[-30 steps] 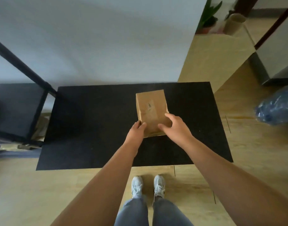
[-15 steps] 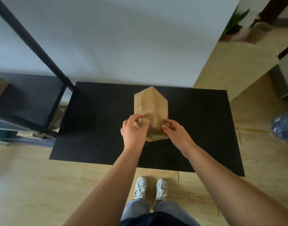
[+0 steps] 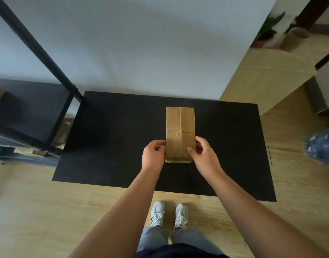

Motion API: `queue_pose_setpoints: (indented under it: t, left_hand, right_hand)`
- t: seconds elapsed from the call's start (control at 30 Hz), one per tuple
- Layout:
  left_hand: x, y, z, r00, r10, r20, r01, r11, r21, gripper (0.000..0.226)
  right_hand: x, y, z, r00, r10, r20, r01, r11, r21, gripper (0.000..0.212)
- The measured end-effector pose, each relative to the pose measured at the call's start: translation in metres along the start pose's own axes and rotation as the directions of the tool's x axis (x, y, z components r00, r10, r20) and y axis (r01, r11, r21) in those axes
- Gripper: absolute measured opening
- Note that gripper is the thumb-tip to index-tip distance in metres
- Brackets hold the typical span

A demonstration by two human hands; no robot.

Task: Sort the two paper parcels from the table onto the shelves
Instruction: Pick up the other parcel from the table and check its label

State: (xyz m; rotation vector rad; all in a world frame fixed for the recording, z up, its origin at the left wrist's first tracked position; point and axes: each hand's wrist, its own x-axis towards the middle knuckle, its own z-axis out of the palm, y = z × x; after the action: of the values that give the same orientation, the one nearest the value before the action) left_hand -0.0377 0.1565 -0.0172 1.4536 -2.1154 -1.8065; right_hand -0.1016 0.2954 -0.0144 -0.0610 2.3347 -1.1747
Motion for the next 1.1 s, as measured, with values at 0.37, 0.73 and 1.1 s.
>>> queue_pose_setpoints:
  t: [0.37, 0.73, 1.1]
  left_hand:
    - [-0.011, 0.005, 0.005, 1.0, 0.002, 0.004, -0.002, 0.999, -0.041, 0.063]
    - [-0.007, -0.007, 0.01, 0.999, -0.034, 0.039, 0.026, 0.982, 0.187, 0.07]
    - [-0.002, -0.013, 0.014, 0.982, -0.137, 0.128, 0.121, 0.985, 0.122, 0.067]
  right_hand:
    - [0.004, 0.013, 0.0, 0.983, 0.149, 0.104, -0.17, 0.957, 0.237, 0.051]
    - [0.005, 0.027, -0.005, 0.989, 0.134, -0.055, -0.133, 0.991, 0.023, 0.038]
    - [0.001, 0.039, -0.009, 0.973, 0.228, -0.018, -0.226, 0.97, 0.095, 0.052]
